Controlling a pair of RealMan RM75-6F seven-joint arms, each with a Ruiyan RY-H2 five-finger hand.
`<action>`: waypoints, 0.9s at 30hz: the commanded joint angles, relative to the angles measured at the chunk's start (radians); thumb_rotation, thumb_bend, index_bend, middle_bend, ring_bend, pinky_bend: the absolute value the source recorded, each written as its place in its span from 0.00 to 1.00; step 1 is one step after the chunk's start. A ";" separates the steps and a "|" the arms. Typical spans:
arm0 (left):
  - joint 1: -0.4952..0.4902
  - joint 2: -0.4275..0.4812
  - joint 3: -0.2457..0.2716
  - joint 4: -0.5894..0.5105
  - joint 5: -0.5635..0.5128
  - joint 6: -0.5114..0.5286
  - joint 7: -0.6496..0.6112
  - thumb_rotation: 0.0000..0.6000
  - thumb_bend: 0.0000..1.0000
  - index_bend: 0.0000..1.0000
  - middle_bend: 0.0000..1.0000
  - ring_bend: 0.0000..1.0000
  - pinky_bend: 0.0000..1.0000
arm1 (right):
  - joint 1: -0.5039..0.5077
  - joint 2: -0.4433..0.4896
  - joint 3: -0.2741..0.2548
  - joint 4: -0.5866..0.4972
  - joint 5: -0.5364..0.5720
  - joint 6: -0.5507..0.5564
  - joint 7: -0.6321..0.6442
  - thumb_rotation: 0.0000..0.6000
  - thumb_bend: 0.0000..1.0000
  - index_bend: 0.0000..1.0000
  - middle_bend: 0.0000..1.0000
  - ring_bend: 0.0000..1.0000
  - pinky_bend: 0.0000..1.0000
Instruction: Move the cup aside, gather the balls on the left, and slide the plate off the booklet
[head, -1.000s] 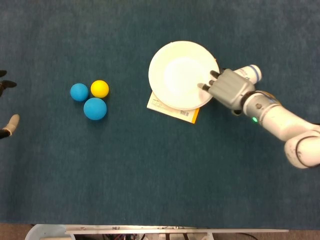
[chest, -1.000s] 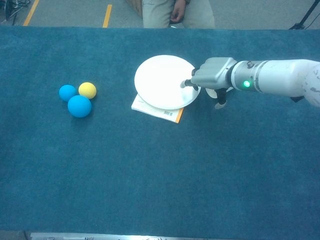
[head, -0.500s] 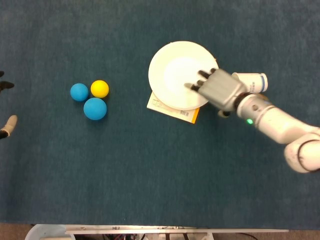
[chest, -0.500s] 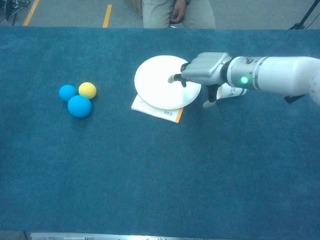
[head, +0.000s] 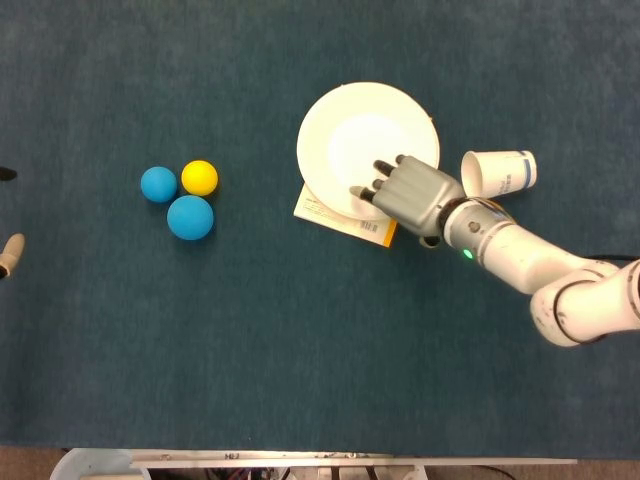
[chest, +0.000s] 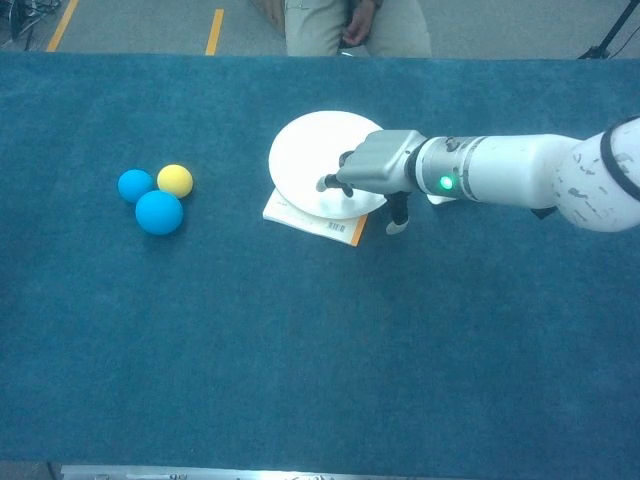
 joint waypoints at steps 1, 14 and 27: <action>-0.001 -0.003 0.000 0.000 0.004 -0.001 -0.001 1.00 0.28 0.26 0.16 0.07 0.09 | 0.000 0.010 -0.015 -0.010 0.006 0.003 -0.003 1.00 0.17 0.07 0.29 0.08 0.23; -0.002 -0.005 0.000 -0.009 0.012 -0.001 0.010 1.00 0.28 0.26 0.16 0.07 0.09 | -0.035 0.054 -0.071 -0.025 -0.025 -0.002 0.027 1.00 0.17 0.07 0.29 0.09 0.23; -0.005 -0.010 0.001 -0.010 0.016 -0.007 0.017 1.00 0.28 0.26 0.16 0.07 0.09 | -0.105 0.158 -0.110 -0.044 -0.109 -0.013 0.103 1.00 0.17 0.07 0.29 0.09 0.24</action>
